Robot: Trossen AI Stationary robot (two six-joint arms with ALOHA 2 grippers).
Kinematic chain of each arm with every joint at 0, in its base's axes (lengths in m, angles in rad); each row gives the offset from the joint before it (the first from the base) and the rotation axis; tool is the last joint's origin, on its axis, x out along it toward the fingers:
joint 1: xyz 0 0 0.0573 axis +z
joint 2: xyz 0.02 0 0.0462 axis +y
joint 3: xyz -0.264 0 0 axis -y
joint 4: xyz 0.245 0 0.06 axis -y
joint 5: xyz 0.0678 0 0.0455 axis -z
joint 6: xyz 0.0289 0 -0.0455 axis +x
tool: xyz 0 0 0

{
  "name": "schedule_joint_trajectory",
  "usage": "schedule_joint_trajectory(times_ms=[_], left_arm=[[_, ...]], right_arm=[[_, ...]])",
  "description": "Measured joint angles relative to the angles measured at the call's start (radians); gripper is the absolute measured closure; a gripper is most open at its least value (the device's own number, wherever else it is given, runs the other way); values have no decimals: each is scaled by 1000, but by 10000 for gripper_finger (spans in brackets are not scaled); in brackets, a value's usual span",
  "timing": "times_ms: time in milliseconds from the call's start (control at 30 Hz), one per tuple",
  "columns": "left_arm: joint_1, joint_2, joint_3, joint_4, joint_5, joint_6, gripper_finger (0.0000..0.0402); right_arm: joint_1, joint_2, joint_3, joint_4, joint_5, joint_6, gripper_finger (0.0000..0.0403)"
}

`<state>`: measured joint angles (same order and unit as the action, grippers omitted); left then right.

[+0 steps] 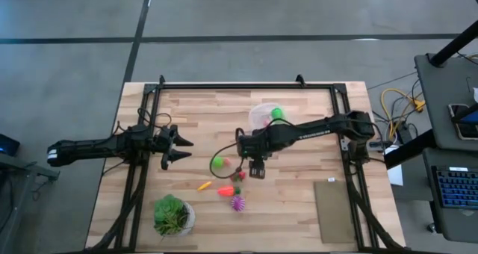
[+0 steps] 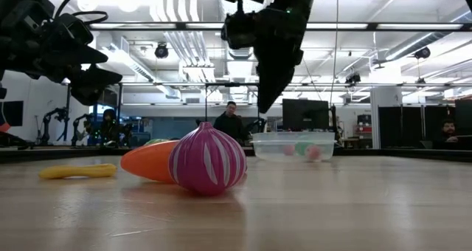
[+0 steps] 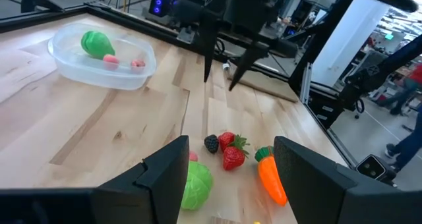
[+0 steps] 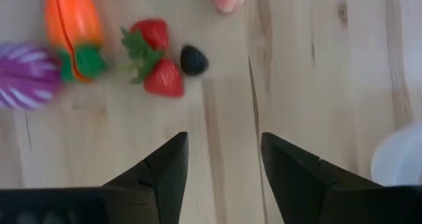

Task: Pick and placing Produce into tupperware
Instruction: Move the transparent bin to the center of the table

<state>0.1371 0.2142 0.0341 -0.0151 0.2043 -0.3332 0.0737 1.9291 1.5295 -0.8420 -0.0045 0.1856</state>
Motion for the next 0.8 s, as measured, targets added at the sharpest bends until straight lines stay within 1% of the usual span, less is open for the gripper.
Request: schedule_joint_trajectory(times_ms=[67,167,233,367,467,667,800], left_arm=[[0,1,0,0,0,0,194],[0,1,0,0,0,0,194],[0,1,0,0,0,0,194],[0,1,0,3,0,5,194],[0,1,-2,52,-5,56,194],[0,0,-2,110,-6,53,194],[0,0,-2,111,-6,53,194]], right_arm=[[7,11,0,8,9,41,212],[8,18,0,10,14,145,197],[7,18,0,24,37,179,188],[8,14,0,66,42,207,178],[12,12,0,70,25,209,169],[58,12,0,69,24,215,149],[83,12,0,70,28,228,140]])
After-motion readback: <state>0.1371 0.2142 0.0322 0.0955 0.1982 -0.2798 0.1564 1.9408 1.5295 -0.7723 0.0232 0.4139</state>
